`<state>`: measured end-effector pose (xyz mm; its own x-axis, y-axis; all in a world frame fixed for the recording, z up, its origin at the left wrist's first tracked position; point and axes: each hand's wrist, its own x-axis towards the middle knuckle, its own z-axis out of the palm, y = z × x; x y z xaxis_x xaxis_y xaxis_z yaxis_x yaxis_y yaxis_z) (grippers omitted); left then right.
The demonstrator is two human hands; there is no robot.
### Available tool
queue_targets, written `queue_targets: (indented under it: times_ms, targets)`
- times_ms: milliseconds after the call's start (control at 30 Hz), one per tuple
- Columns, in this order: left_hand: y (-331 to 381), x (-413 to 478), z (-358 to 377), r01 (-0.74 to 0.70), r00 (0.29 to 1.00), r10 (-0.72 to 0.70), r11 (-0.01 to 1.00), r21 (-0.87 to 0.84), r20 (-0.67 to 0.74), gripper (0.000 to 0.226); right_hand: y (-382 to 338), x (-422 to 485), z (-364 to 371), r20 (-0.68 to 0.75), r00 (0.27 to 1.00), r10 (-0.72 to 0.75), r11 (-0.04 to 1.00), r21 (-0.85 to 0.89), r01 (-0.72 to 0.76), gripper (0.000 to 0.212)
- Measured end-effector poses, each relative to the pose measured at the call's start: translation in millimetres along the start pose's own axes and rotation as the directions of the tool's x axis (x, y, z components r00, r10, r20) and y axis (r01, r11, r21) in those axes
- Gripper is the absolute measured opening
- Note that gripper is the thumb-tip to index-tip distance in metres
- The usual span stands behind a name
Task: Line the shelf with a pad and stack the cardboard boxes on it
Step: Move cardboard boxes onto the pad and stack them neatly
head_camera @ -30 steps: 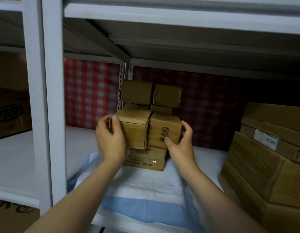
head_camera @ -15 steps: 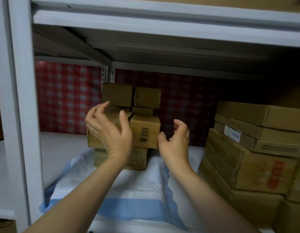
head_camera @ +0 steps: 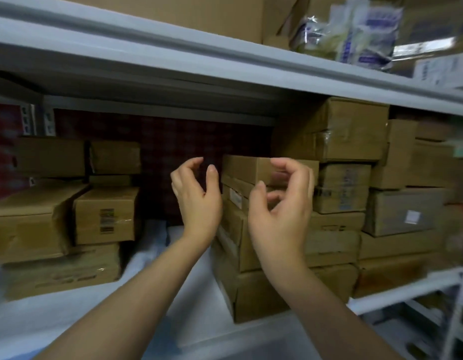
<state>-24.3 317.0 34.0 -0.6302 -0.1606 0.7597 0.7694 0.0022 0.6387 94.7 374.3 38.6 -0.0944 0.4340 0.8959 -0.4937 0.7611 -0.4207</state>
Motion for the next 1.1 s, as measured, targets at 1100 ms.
queue_targets:
  times_ms: [1100]
  targets:
    - [29, 31, 54, 0.555, 0.817, -0.5, 0.818, -0.154, 0.288, 0.086, 38, 58, -57, 0.05, 0.919, 0.392, 0.885, -0.293, -0.361, 0.045]
